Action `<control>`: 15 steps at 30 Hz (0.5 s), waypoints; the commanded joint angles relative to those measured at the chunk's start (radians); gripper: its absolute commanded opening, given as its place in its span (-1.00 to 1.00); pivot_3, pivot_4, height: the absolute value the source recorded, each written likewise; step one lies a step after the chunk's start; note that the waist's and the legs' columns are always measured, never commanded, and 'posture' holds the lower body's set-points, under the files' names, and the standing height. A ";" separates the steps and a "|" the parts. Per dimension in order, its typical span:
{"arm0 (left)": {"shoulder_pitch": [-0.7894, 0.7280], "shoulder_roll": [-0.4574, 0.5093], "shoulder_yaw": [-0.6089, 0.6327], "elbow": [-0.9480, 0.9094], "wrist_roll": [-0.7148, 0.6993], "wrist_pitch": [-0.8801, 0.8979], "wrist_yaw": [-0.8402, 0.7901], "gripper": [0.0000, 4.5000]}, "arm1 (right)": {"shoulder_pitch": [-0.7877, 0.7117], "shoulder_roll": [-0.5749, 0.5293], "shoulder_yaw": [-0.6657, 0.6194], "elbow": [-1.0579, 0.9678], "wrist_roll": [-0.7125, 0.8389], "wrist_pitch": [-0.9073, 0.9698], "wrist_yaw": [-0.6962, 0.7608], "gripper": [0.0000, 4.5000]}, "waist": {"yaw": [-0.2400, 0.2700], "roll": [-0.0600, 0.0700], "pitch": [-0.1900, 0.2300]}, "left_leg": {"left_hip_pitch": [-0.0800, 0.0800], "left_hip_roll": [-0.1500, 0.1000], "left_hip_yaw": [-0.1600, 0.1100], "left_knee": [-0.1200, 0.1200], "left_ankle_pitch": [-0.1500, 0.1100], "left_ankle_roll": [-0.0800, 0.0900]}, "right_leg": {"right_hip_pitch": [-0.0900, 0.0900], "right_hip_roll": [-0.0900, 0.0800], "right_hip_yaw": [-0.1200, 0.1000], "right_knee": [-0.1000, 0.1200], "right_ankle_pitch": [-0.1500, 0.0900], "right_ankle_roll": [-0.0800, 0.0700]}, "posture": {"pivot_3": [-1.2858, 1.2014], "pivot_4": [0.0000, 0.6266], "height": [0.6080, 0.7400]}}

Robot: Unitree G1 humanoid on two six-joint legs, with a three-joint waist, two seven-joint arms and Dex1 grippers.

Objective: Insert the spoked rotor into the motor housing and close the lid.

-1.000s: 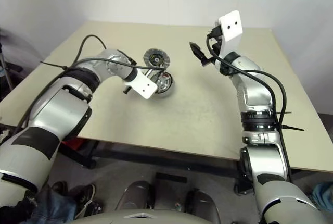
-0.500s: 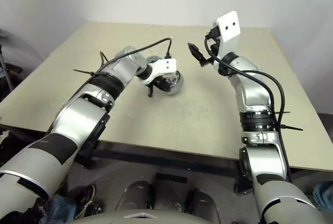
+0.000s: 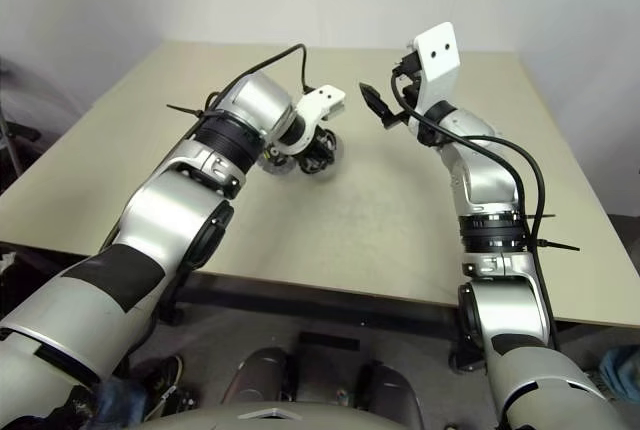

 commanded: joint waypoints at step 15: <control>0.053 0.125 -0.179 -0.086 -0.044 -0.045 -0.111 -0.98 | -0.013 -0.001 -0.004 -0.020 0.000 -0.028 -0.005 1.00 | -0.001 0.000 0.000 | -0.001 0.000 0.000 0.000 -0.001 0.003 | 0.000 0.000 0.000 -0.001 0.000 0.000 | 0.03 -1.00 1.00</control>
